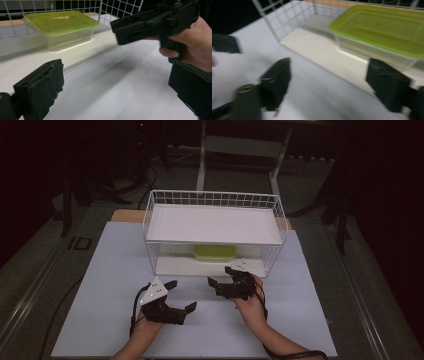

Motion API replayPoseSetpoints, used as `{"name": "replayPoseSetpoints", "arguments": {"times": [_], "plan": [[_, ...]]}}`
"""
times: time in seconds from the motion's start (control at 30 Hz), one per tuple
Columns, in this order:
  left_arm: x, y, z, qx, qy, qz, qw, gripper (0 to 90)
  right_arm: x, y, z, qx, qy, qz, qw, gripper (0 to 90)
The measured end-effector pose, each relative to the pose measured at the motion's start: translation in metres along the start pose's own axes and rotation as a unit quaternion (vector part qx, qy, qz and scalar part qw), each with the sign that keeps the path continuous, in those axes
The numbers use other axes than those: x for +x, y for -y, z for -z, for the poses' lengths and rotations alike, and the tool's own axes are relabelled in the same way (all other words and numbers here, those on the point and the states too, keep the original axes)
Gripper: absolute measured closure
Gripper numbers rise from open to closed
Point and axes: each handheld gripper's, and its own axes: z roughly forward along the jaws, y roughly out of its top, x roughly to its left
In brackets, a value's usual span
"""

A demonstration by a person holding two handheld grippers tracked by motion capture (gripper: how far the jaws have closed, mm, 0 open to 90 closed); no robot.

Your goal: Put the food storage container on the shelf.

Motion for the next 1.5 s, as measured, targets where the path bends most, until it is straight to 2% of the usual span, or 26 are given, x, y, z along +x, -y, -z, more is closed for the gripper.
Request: {"name": "replayPoseSetpoints", "arguments": {"times": [0.03,0.1,0.13,0.17,0.33,0.47,0.73,0.83,1.0,1.1,1.2,1.33,1.5], "plan": [[-0.001,-0.001,0.000,0.000,0.008,-0.001,1.0000,0.6,0.000,0.001,0.003,0.005,-0.007,-0.002,1.0000,17.5],[-0.001,-0.002,0.000,0.000,0.013,-0.003,0.9999,0.6,0.000,0.002,0.006,0.003,-0.005,0.000,1.0000,17.5],[-0.004,-0.006,0.001,-0.001,0.025,-0.010,0.9996,0.6,0.000,0.003,0.009,0.001,-0.008,0.001,1.0000,17.4],[-0.005,-0.007,0.001,-0.001,0.028,-0.013,0.9995,0.7,-0.001,0.005,0.018,-0.003,-0.010,0.011,0.9999,17.6],[-0.007,-0.012,0.005,0.000,0.040,-0.012,0.9991,0.7,-0.005,0.008,0.033,0.002,0.000,0.013,0.9999,18.2],[-0.007,-0.015,0.012,0.006,0.037,-0.018,0.9991,0.6,-0.006,0.012,0.049,-0.003,0.006,0.019,0.9998,18.1],[-0.001,-0.011,0.031,0.002,0.027,-0.009,0.9996,0.7,-0.008,0.021,0.074,-0.009,0.004,0.018,0.9998,18.0],[0.000,-0.008,0.034,0.004,0.022,-0.008,0.9997,0.7,-0.009,0.026,0.078,-0.002,0.013,0.021,0.9997,18.1],[0.000,-0.002,0.038,0.017,0.017,-0.012,0.9996,0.7,-0.012,0.035,0.084,0.005,0.010,0.015,0.9998,17.9],[0.002,0.002,0.040,0.016,0.014,-0.011,0.9997,0.7,-0.014,0.038,0.087,0.010,0.009,0.012,0.9998,17.7],[0.003,0.004,0.041,0.019,0.010,-0.014,0.9997,0.7,-0.015,0.040,0.091,0.015,0.011,0.019,0.9996,17.6],[0.005,0.005,0.043,0.018,0.007,-0.016,0.9997,0.7,-0.018,0.043,0.099,0.017,0.015,0.031,0.9993,17.5],[0.009,0.006,0.043,0.023,0.011,-0.013,0.9996,0.7,-0.028,0.050,0.108,0.008,0.013,0.027,0.9995,17.6]]}}
